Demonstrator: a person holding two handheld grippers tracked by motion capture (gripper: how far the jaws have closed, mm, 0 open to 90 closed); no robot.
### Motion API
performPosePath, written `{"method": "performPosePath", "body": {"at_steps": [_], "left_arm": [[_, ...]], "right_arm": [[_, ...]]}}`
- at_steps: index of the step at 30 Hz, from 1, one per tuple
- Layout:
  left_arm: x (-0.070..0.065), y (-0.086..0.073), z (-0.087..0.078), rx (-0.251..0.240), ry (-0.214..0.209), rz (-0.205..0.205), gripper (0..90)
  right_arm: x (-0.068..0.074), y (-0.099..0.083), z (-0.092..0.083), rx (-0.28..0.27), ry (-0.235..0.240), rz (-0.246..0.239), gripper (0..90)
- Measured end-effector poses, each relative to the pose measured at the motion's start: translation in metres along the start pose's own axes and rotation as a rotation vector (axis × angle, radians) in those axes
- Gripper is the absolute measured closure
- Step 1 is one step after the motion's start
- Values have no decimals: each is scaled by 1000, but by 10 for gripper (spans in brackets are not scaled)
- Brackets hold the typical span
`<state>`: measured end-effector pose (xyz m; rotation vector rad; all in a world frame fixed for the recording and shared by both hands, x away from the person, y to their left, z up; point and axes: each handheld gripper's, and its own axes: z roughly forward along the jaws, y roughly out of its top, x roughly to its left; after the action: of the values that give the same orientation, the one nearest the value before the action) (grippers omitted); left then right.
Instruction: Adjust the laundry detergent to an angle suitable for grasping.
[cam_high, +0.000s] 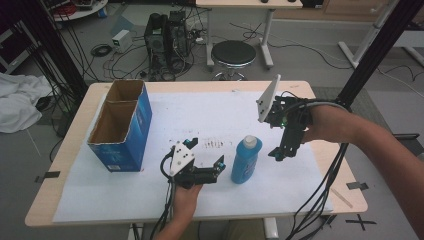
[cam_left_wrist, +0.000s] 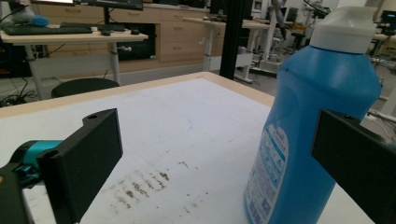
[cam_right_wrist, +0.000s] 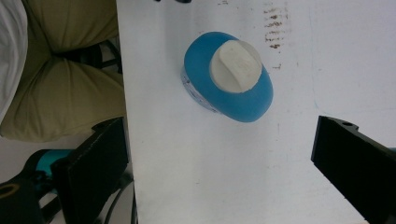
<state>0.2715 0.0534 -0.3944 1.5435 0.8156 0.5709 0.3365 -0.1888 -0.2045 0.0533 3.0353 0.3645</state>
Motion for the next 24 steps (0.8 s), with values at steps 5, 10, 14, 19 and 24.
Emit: {"method": "performPosePath", "body": {"at_steps": [5, 10, 14, 19, 24], "left_arm": [[-21, -4, 4, -2, 6, 23, 23], [-35, -9, 9, 0, 25, 30, 23], [-45, -13, 13, 6, 26, 24, 23], [-55, -18, 20, 13, 19, 14, 23], [-63, -22, 31, 33, 20, 20, 23]], "right_arm": [[1, -1, 0, 6, 2, -4, 32], [2, -1, 0, -5, -1, -6, 32], [2, 0, 0, 1, -6, -5, 32], [3, 1, 0, -3, -5, -8, 32], [3, -1, -2, -6, -6, -7, 32]]}}
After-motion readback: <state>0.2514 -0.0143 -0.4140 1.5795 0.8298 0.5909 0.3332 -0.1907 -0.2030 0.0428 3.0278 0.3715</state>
